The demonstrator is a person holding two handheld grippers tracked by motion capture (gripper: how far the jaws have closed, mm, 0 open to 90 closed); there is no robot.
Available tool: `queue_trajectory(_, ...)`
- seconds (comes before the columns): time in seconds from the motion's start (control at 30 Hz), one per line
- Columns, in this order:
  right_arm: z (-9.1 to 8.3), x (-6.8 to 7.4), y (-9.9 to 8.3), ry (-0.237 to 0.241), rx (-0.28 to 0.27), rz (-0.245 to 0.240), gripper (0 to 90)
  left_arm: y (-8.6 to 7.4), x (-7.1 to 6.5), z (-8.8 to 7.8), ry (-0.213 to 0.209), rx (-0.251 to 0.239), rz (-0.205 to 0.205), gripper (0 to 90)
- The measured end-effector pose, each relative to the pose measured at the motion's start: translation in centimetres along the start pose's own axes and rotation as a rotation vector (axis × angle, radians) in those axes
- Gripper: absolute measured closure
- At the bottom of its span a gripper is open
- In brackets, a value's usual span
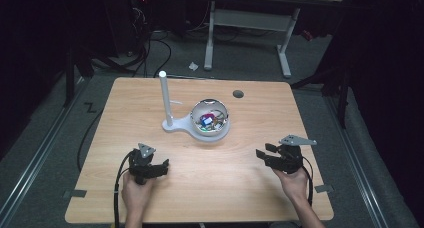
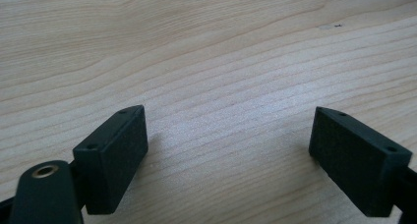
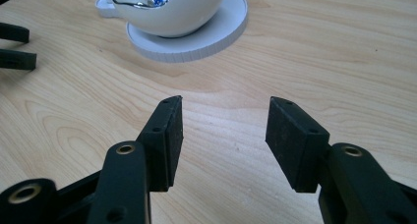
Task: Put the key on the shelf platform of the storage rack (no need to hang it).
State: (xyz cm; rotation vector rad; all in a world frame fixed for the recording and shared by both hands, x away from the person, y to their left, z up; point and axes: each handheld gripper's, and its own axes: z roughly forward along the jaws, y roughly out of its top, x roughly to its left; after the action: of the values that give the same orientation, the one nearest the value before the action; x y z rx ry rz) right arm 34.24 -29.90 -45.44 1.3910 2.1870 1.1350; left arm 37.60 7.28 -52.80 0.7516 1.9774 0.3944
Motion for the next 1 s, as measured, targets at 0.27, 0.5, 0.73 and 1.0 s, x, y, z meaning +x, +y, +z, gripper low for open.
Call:
queue_trajectory(0.27,0.9,0.1,-1.0,-0.009,0.021,-0.013,48.7,0.0,0.0,0.0,0.001,0.0,-0.001,15.1)
queue_trajectory(0.5,1.9,0.3,-1.8,-0.014,0.049,-0.024,48.9,0.0,0.0,0.0,0.001,0.0,-0.001,15.1)
queue_trajectory(0.73,2.6,0.6,-2.4,-0.032,0.061,-0.048,48.5,0.0,0.0,0.0,0.003,-0.002,-0.002,15.1)
queue_trajectory(1.0,4.2,0.9,-3.6,-0.088,0.083,-0.119,45.7,0.0,0.0,0.0,0.0,0.0,0.0,15.1)
